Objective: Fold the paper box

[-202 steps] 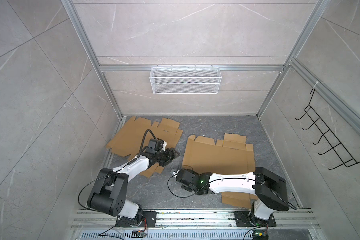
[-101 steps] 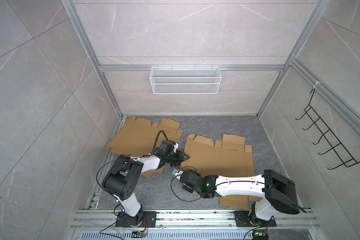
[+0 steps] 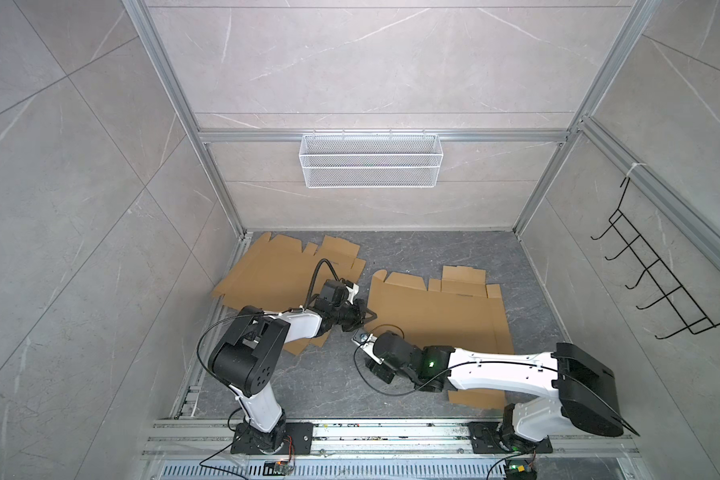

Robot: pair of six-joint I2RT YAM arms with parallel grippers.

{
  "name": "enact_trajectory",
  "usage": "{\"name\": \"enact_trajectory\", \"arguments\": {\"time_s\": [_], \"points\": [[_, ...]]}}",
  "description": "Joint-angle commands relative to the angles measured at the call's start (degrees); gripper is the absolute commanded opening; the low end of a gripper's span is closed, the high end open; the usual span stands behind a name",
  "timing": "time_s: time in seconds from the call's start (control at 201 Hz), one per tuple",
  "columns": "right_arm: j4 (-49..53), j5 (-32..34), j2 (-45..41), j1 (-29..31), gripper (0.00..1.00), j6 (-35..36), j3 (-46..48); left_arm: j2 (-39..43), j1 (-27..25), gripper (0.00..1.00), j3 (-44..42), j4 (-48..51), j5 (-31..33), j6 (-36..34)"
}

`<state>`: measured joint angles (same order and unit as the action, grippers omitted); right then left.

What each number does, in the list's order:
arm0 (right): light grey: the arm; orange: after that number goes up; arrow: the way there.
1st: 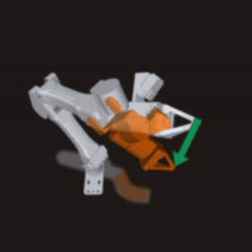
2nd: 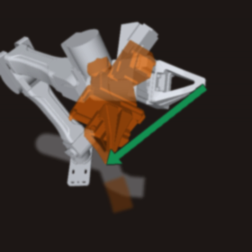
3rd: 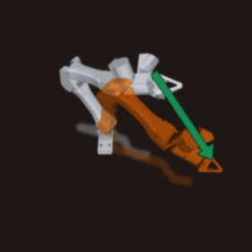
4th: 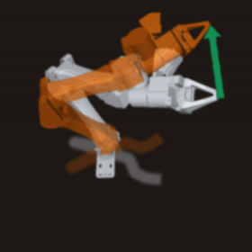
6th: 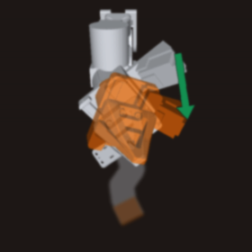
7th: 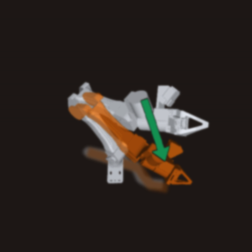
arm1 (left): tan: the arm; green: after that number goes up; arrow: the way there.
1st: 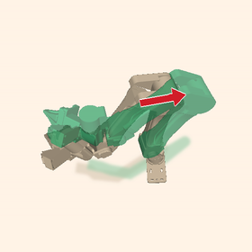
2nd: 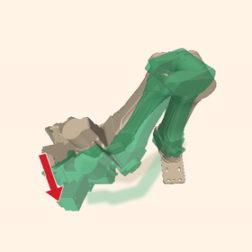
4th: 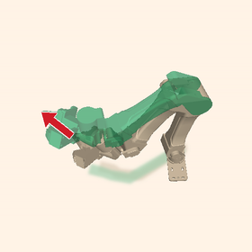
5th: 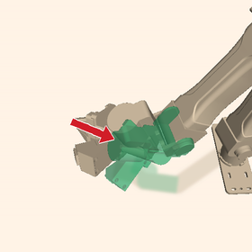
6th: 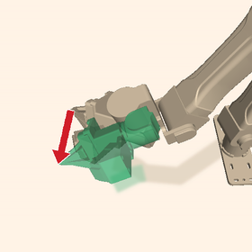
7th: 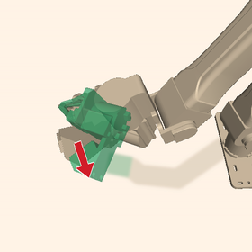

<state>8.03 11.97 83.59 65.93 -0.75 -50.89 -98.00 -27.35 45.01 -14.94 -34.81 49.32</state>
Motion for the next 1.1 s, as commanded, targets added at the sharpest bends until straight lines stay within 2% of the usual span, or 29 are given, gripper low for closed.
{"name": "enact_trajectory", "arguments": {"time_s": [0.0, 0.095, 0.154, 0.319, 0.433, 0.503, 0.662, 0.826, 0.936, 1.0, 1.09], "points": [[5.57, -14.92, -6.15, -6.3, 0.64, -6.37, -0.22, 5.5, 2.02, 0.03, 1.24, 1.68, 0.64, -1.9], [6.06, -23.88, -11.23, -13.63, 0.71, -12.35, 1.26, 8.87, 4.12, 0.0, 0.18, 3.22, 0.69, -2.82], [8.35, -25.67, -13.31, -18.85, 0.73, -15.63, 1.01, 11.36, 5.06, 0.0, -0.17, 6.26, 0.71, -4.56], [18.75, -23.66, -14.43, -35.03, 0.75, -23.1, -0.6, 19.82, 8.73, 0.0, -3.18, 13.5, 0.22, -7.94], [24.15, -22.41, -11.83, -47.11, 0.78, -24.43, -0.46, 23.29, 12.08, 0.0, -4.05, 21.45, 0.37, -12.67], [25.99, -22.08, -8.46, -52.37, 0.8, -23.67, -1.15, 24.22, 13.93, 0.0, -5.28, 24.42, 1.17, -14.48], [24.47, -20.74, 0.02, -58.25, 0.84, -21.82, -0.91, 25.11, 14.33, 0.0, -6.73, 25.49, 4.03, -13.77], [20.81, -23.52, 8.82, -58.81, 0.86, -18.89, -3.13, 24.41, 14.33, 0.0, -8.28, 24.89, 5.57, -12.7], [20.11, -21.97, 11.54, -59.0, 0.87, -17.09, -3.75, 24.42, 14.28, 0.0, -8.37, 25.98, 6.57, -12.82], [20.28, -22.83, 12.69, -59.16, 0.85, -16.23, -4.1, 24.93, 14.32, 0.0, -8.87, 26.01, 6.98, -12.61], [18.76, -28.38, 12.33, -59.16, 0.78, -15.65, -3.56, 25.3, 14.34, 0.0, -9.56, 25.58, 7.37, -12.07]]}}
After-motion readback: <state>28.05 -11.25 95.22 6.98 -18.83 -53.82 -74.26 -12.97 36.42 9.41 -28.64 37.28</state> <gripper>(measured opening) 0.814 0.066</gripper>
